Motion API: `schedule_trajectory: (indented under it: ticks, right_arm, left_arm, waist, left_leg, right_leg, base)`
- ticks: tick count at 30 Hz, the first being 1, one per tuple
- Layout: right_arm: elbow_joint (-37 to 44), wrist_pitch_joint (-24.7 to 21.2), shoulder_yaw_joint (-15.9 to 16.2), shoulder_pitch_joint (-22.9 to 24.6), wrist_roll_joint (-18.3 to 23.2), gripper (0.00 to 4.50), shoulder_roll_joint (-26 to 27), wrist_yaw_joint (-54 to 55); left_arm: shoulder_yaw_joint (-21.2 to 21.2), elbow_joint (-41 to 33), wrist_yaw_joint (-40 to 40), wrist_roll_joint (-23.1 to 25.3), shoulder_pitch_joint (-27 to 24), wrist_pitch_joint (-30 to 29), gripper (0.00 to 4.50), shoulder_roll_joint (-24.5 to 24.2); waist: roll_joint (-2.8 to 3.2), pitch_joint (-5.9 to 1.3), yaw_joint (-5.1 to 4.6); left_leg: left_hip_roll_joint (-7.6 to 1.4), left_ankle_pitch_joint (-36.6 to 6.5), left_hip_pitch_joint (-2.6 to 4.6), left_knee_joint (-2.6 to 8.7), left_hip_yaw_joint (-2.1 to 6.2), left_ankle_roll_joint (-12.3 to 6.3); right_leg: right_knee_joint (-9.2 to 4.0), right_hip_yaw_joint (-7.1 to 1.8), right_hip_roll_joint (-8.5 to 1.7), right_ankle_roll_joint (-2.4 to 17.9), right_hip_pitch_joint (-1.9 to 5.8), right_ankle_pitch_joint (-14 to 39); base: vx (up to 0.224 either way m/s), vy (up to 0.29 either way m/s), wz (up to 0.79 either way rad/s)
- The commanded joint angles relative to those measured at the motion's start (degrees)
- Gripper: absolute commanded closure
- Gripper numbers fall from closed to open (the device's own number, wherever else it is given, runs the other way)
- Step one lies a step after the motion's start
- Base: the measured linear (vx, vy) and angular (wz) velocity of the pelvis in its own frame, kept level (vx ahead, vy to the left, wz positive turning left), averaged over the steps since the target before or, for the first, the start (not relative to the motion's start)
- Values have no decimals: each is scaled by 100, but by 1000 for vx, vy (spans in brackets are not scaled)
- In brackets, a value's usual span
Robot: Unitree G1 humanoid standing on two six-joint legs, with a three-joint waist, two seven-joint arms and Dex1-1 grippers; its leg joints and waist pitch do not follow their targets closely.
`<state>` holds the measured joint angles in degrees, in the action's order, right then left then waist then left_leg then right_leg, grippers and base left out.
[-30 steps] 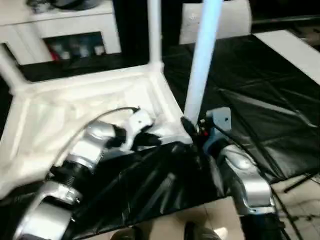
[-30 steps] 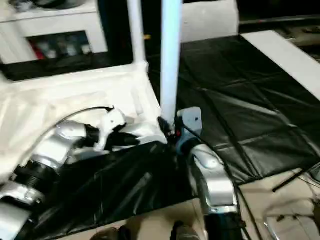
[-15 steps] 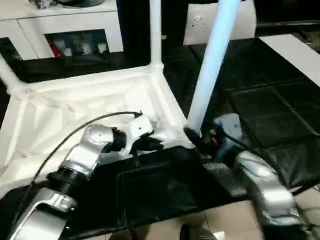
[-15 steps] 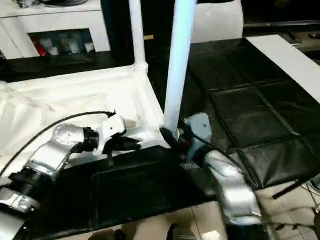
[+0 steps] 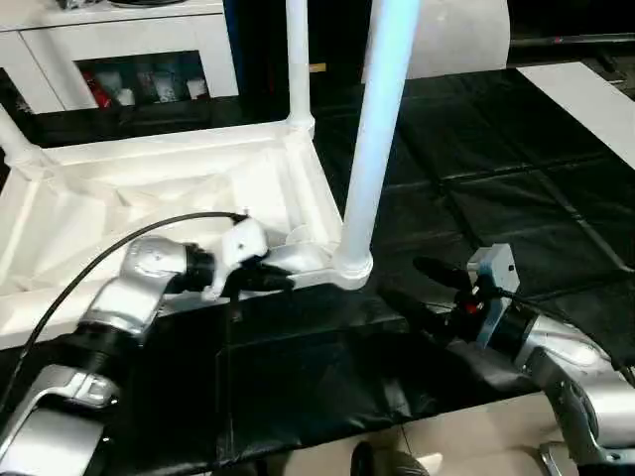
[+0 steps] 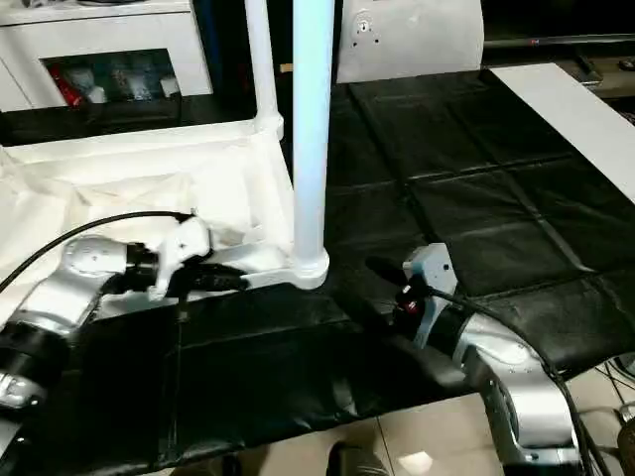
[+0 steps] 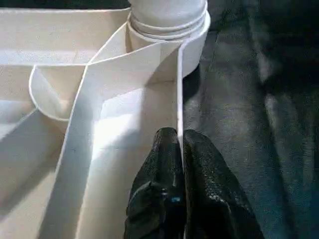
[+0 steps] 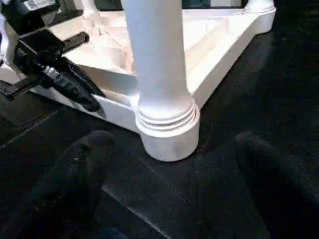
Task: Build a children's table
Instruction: Rotate leg to tighten
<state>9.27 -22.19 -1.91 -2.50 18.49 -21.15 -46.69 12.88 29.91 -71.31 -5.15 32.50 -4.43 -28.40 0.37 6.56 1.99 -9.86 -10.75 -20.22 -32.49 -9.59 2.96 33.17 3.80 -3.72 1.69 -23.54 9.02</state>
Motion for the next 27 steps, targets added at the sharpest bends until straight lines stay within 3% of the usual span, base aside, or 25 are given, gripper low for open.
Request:
schedule_trajectory:
  ticks: [1,3,4,5,7,12,18,27]
  right_arm:
    - [136,-77,29,35,103,1,-19,0]
    - [188,-77,91,77,153,0,-33,-59]
    - [198,-61,116,82,138,0,-49,-60]
    - [198,-54,121,81,133,0,-52,-59]
    - [206,-17,140,66,98,0,-61,-42]
    - [289,-82,167,81,136,0,-77,3]
    - [277,-43,251,87,135,0,-114,4]
    - [270,-6,300,129,107,0,-175,-18]
  left_arm:
    - [-147,-155,-139,-228,-4,-74,389,-10]
    - [-180,-197,-70,-341,10,-122,352,110]
    - [-198,-181,-25,-358,27,-130,352,169]
    - [-199,-175,-19,-360,33,-133,350,184]
    - [-192,-138,39,-344,73,-130,323,283]
    - [-25,-66,310,-133,157,-31,279,507]
    - [95,378,770,221,377,93,279,725]
    - [208,1046,1125,506,727,256,279,878]
  waist:
    - [32,-592,42]
    - [36,-580,55]
    - [66,-572,64]
    - [50,-566,62]
    - [53,-553,76]
    - [32,-565,101]
    - [18,-586,114]
    - [5,-614,146]
  left_leg:
    - [-283,-360,-23,259,53,-535]
    - [-279,-524,-13,254,43,-496]
    - [-280,-589,-10,255,47,-473]
    - [-279,-660,-8,258,43,-452]
    - [-277,-932,23,263,42,-338]
    - [-283,-1133,40,264,54,-238]
    - [-248,-1238,35,248,62,-222]
    - [-232,-1136,14,232,68,-291]
  right_leg:
    - [-251,-298,-447,1519,403,570]
    - [-268,-298,-439,1560,409,672]
    - [-278,-296,-445,1543,411,778]
    - [-301,-292,-441,1508,412,912]
    - [-365,-291,-444,1321,398,1509]
    - [-430,-274,-433,967,365,2232]
    - [-497,-249,-438,665,356,2661]
    - [-503,-223,-414,593,352,2580]
  base:
    - [0,0,0]
    - [0,0,0]
    - [0,0,0]
    - [0,0,0]
    - [0,0,0]
    - [0,0,0]
    - [0,0,0]
    - [0,0,0]
